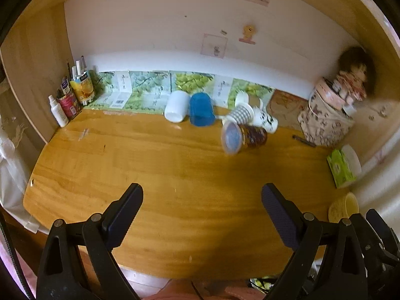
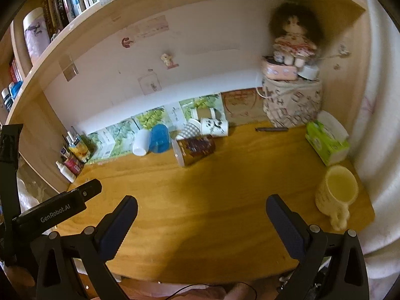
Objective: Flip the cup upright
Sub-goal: 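Move the left tool toward the gray plaid paper cup among the cups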
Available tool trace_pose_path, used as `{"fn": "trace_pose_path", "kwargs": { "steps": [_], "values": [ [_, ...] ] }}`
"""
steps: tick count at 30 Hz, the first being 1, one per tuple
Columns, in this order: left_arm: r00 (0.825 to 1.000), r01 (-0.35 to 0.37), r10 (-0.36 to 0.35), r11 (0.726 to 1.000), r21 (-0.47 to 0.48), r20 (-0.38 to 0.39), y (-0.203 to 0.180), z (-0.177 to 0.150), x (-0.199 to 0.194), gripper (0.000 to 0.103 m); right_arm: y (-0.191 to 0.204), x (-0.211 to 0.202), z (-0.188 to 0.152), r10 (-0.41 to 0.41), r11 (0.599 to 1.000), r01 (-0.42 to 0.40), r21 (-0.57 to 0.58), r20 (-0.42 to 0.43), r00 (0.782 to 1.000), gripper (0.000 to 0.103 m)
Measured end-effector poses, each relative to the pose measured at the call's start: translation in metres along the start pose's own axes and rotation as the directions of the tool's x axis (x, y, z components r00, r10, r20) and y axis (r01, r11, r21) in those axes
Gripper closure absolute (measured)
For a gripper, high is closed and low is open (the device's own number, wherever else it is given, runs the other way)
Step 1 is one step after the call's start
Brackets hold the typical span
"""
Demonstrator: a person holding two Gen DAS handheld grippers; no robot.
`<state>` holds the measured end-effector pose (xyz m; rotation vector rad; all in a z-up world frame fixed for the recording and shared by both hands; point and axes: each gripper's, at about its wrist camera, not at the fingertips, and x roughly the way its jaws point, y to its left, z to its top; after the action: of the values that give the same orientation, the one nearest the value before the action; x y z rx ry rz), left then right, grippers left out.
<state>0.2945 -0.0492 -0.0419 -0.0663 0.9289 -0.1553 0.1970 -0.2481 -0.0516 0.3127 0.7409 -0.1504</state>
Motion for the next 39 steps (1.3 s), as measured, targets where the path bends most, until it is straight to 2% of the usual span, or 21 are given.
{"fn": "trace_pose_path", "kwargs": {
  "steps": [5,8,14,17,22,29,39],
  "values": [
    [1.000,0.009,-0.009,1.000,0.008,-0.015,0.009,0.031,0.023,0.006,0.011,0.029,0.029,0.031,1.000,-0.031,-0.006,0.002,1.000,0.000],
    [0.998,0.028,-0.027,0.999,0.027,-0.059,0.012,0.043,0.039,0.006,0.017,0.047,0.042,0.047,0.999,-0.047,-0.006,-0.014,0.999,0.000],
    [0.986,0.068,-0.057,0.995,0.069,-0.157,0.015,0.072,0.075,0.006,0.027,0.081,0.058,0.081,0.997,-0.081,0.007,-0.040,0.996,0.000],
    [0.985,0.054,-0.037,0.994,0.099,-0.167,0.012,0.082,0.088,0.006,0.030,0.099,0.064,0.113,0.993,-0.112,0.025,-0.038,0.993,0.000],
    [0.980,0.073,-0.044,0.987,0.144,-0.196,0.007,0.100,0.109,0.006,0.031,0.121,0.063,0.158,0.986,-0.157,0.057,-0.024,0.987,0.000],
    [0.974,0.104,-0.051,0.966,0.235,-0.219,-0.013,0.124,0.141,0.006,0.028,0.141,0.056,0.164,0.984,-0.164,0.076,0.006,0.986,0.000],
    [0.967,0.175,-0.084,0.905,0.387,-0.242,-0.058,0.147,0.186,0.006,0.018,0.149,0.056,0.128,0.989,-0.131,0.075,0.041,0.991,0.000]
  ]
}}
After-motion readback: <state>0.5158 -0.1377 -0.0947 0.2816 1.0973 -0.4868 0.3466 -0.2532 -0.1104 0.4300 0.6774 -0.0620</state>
